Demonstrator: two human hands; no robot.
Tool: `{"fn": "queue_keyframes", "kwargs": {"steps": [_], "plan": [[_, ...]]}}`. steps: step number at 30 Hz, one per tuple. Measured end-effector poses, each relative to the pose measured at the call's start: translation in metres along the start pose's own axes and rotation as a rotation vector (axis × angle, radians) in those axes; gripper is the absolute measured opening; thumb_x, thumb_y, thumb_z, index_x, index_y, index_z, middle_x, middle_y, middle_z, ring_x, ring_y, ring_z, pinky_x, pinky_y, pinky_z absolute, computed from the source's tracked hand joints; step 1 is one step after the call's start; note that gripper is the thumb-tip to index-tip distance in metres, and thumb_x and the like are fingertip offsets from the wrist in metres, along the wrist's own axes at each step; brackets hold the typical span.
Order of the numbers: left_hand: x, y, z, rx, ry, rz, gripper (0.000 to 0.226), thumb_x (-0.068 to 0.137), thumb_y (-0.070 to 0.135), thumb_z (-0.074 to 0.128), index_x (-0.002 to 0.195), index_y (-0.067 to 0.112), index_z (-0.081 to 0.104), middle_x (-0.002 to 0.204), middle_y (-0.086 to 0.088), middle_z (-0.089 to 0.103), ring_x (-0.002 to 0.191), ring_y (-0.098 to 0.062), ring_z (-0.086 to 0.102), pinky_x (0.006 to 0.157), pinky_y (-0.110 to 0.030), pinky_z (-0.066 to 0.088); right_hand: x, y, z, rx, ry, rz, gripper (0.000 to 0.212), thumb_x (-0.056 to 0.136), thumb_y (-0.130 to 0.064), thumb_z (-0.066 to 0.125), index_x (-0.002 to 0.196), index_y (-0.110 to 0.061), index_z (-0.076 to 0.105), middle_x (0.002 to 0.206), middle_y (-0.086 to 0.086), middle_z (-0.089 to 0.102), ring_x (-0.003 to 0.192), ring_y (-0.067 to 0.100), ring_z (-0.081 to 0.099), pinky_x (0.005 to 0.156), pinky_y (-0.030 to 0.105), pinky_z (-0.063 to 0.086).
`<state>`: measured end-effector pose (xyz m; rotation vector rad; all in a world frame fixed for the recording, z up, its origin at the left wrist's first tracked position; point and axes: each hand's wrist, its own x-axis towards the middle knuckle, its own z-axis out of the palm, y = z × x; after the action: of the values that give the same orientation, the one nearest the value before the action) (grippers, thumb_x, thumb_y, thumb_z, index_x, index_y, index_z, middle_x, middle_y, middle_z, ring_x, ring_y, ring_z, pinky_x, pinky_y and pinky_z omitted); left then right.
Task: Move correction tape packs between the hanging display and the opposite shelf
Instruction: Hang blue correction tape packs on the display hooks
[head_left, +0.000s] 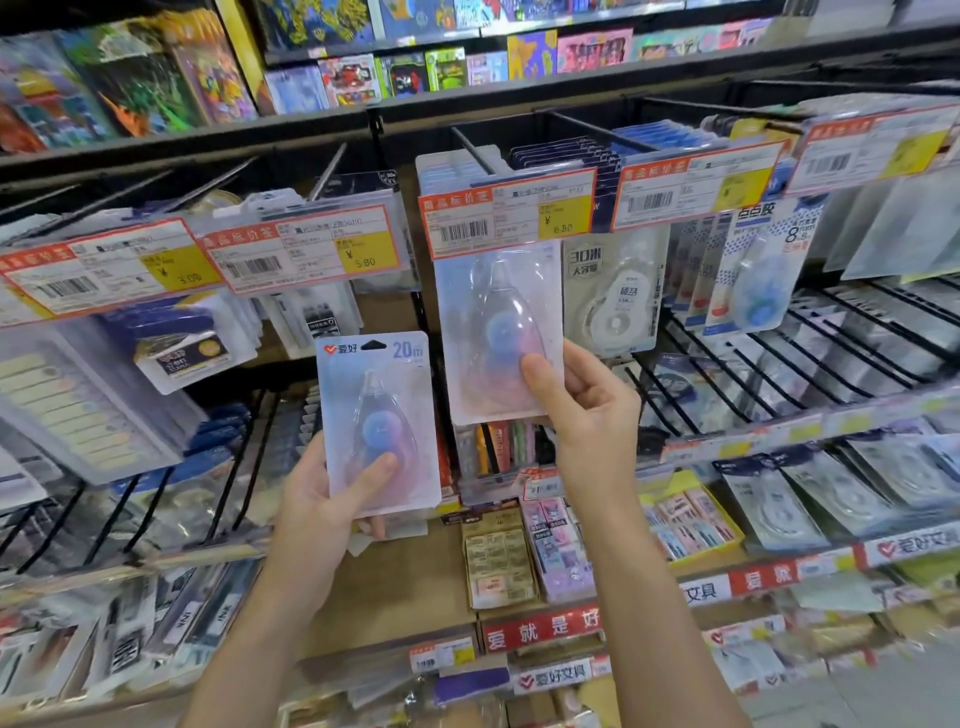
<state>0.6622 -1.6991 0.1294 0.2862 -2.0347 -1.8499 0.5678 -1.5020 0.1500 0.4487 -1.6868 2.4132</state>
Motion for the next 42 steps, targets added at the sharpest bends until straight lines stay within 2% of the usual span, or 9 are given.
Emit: {"fn": "queue_keyframes", "kwargs": {"steps": [3, 4, 8, 14, 17, 23, 29, 34, 42], "plan": [[0.005, 0.000, 0.003, -0.028, -0.010, -0.010, 0.038, 0.084, 0.023, 0.076, 0.120, 0.017, 0.065, 0.092, -0.016, 0.068, 0.052, -0.027, 0.050, 0.043, -0.033, 0.047, 0.005, 0.002, 0.005, -0.019, 0.044, 0.043, 0.022, 0.093, -0.018, 0.070, 0.109, -0.003, 0.072, 0.090, 0.000, 0.078, 0.087, 0.014, 0.074, 0.077, 0.028, 0.058], [0.007, 0.001, 0.004, -0.033, -0.008, -0.012, 0.038, 0.083, 0.022, 0.076, 0.120, 0.016, 0.065, 0.092, -0.015, 0.068, 0.053, -0.027, 0.049, 0.042, -0.032, 0.046, 0.006, 0.003, 0.007, -0.026, 0.066, 0.062, 0.023, 0.092, -0.020, 0.072, 0.107, -0.002, 0.072, 0.086, -0.002, 0.078, 0.083, 0.011, 0.073, 0.075, 0.028, 0.058], [0.011, 0.001, 0.007, -0.035, 0.025, -0.027, 0.038, 0.080, 0.025, 0.076, 0.116, 0.017, 0.066, 0.087, -0.013, 0.069, 0.053, -0.026, 0.051, 0.042, -0.029, 0.046, 0.010, 0.012, 0.013, -0.001, 0.127, 0.169, 0.026, 0.088, -0.029, 0.076, 0.101, -0.007, 0.072, 0.085, 0.003, 0.078, 0.088, 0.020, 0.075, 0.081, 0.051, 0.061], [0.021, 0.000, 0.001, -0.014, 0.094, -0.040, 0.041, 0.079, 0.030, 0.081, 0.114, 0.015, 0.065, 0.090, -0.010, 0.068, 0.055, -0.021, 0.055, 0.047, -0.033, 0.047, 0.017, 0.014, 0.025, 0.140, 0.248, 0.278, 0.038, 0.087, -0.029, 0.077, 0.111, -0.003, 0.064, 0.086, -0.005, 0.075, 0.078, 0.007, 0.074, 0.077, 0.041, 0.062], [0.025, 0.001, -0.001, -0.007, 0.103, -0.029, 0.040, 0.080, 0.029, 0.081, 0.114, 0.014, 0.065, 0.088, -0.013, 0.068, 0.053, -0.023, 0.054, 0.048, -0.034, 0.047, 0.020, 0.019, 0.033, 0.214, 0.294, 0.315, 0.028, 0.087, -0.024, 0.077, 0.104, -0.009, 0.061, 0.090, -0.002, 0.072, 0.082, 0.007, 0.073, 0.073, 0.027, 0.061], [0.030, 0.000, -0.006, 0.016, 0.101, -0.017, 0.040, 0.078, 0.033, 0.074, 0.113, 0.018, 0.066, 0.090, -0.015, 0.069, 0.052, -0.030, 0.053, 0.054, -0.042, 0.049, 0.024, 0.029, 0.052, 0.315, 0.372, 0.344, 0.037, 0.087, -0.027, 0.078, 0.110, -0.004, 0.060, 0.087, 0.001, 0.072, 0.085, 0.016, 0.073, 0.070, 0.025, 0.059], [0.032, 0.001, -0.010, 0.002, 0.130, -0.038, 0.041, 0.076, 0.033, 0.075, 0.114, 0.020, 0.066, 0.089, -0.007, 0.070, 0.048, -0.023, 0.052, 0.056, -0.044, 0.051, 0.036, 0.037, 0.062, 0.380, 0.409, 0.362, 0.035, 0.086, -0.026, 0.078, 0.109, -0.007, 0.062, 0.102, 0.007, 0.074, 0.095, 0.022, 0.072, 0.069, 0.024, 0.058], [0.032, 0.005, -0.014, 0.010, 0.124, -0.035, 0.038, 0.078, 0.034, 0.074, 0.113, 0.022, 0.066, 0.091, -0.006, 0.070, 0.052, -0.019, 0.054, 0.056, -0.038, 0.049, 0.047, 0.043, 0.065, 0.400, 0.442, 0.369, 0.056, 0.084, -0.031, 0.080, 0.126, 0.000, 0.058, 0.114, 0.013, 0.073, 0.106, 0.029, 0.071, 0.070, 0.024, 0.059], [0.035, 0.005, -0.018, 0.020, 0.108, -0.022, 0.042, 0.078, 0.035, 0.073, 0.117, 0.022, 0.066, 0.100, -0.008, 0.070, 0.060, -0.015, 0.059, 0.052, -0.033, 0.049, 0.060, 0.055, 0.071, 0.313, 0.402, 0.383, 0.035, 0.086, -0.039, 0.077, 0.106, -0.011, 0.071, 0.106, 0.010, 0.076, 0.099, 0.029, 0.072, 0.073, 0.028, 0.060]]}}
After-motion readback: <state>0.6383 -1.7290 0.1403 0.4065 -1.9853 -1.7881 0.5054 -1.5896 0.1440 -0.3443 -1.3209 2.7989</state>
